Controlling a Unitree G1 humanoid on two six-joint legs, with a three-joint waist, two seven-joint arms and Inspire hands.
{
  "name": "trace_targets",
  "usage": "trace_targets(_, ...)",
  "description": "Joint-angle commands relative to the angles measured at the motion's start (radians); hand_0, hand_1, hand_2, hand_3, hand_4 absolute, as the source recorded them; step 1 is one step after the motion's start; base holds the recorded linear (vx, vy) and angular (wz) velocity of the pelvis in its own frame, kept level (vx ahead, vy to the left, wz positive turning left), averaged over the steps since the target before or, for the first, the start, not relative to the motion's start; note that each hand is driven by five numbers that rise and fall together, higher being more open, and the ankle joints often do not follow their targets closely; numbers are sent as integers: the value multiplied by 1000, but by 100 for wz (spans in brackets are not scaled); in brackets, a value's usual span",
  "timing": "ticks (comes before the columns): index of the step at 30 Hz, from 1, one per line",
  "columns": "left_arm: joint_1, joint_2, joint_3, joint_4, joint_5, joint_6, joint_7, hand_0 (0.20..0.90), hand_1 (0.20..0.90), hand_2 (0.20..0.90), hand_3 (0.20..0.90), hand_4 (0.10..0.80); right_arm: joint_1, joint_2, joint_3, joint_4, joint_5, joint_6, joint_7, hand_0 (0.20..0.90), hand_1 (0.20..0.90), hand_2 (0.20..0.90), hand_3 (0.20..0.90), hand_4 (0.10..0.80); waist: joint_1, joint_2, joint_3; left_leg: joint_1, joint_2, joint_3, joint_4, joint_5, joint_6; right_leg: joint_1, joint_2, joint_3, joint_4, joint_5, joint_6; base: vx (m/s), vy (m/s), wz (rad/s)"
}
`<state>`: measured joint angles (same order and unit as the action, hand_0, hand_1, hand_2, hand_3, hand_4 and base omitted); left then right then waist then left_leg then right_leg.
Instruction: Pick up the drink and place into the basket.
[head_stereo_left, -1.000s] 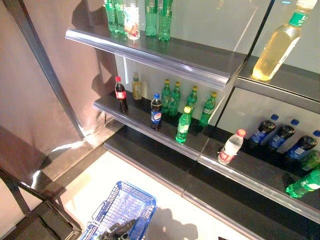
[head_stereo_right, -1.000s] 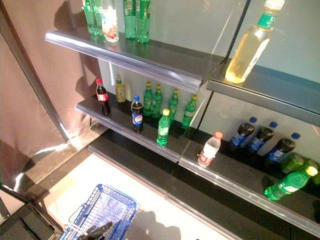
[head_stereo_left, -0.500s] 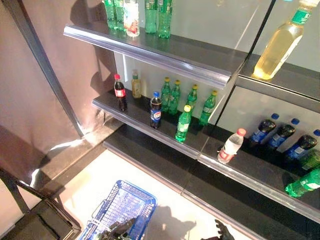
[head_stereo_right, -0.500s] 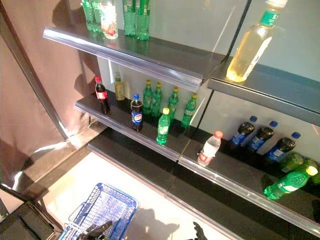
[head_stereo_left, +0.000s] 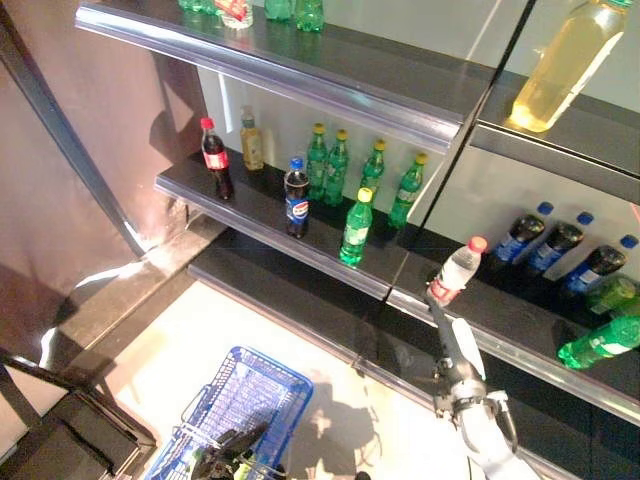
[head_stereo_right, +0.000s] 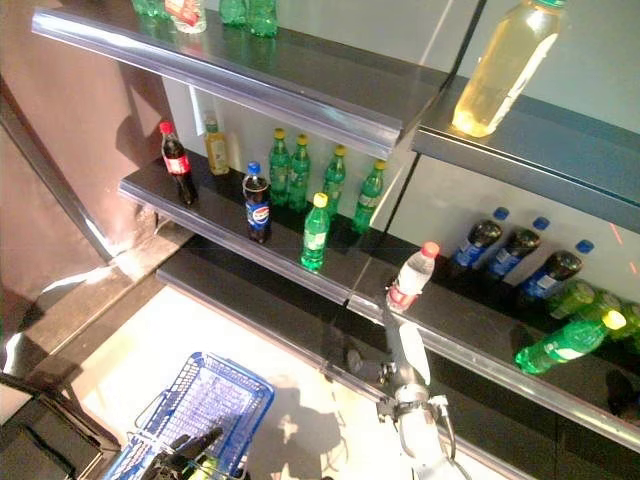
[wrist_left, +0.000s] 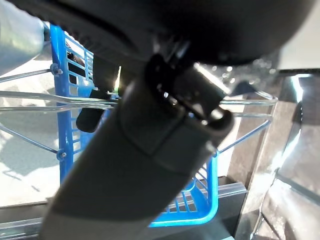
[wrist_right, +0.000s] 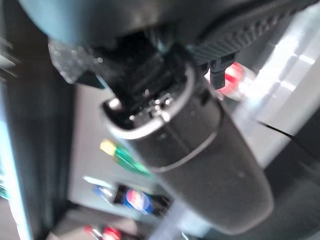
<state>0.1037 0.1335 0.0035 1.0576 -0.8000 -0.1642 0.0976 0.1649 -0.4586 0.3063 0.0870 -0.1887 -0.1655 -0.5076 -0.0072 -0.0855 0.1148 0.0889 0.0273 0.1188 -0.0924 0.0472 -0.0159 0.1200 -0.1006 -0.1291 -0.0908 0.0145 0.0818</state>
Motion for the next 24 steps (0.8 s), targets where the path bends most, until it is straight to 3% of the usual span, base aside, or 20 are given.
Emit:
trace_targets(1, 27, 15, -6, -6, 77, -108, -20, 300, 300, 300, 200, 100, -76, -95, -110, -213, -90, -84, -186, 900, 900, 900, 900, 800, -10, 35, -17, 57, 37, 36, 5, -99, -27, -17, -40, -17, 14, 26, 64, 1, 41, -31)
trace_targets(10, 58, 3, 23, 42, 84, -145, -72, 300, 300, 300, 200, 100, -71, -140, -252, -348, -101, -117, -363, 900, 900, 900, 900, 800, -20, 46, -40, 58, 43, 65, 5, -110, -29, -26, -47, -18, 10, 22, 68, 4, 23, -14)
trace_targets(21, 68, 7, 9, 4, 85, -143, -72, 300, 300, 300, 200, 100, -76, -138, -214, -354, 175, -104, -153, 900, 900, 900, 900, 800, -7, 36, -44, 54, 39, 57, 46, -122, -32, -26, -54, -24, 27, 16, 62, 42, 2, -2)
trace_targets(24, 65, 14, -1, -16, 92, -121, -63, 300, 300, 300, 200, 100, -113, -126, -178, -323, 244, -105, -157, 900, 900, 900, 900, 800, 4, 32, -12, 10, 35, 36, 161, -147, -28, -58, -47, -26, 129, -22, 36, 52, -8, -2)
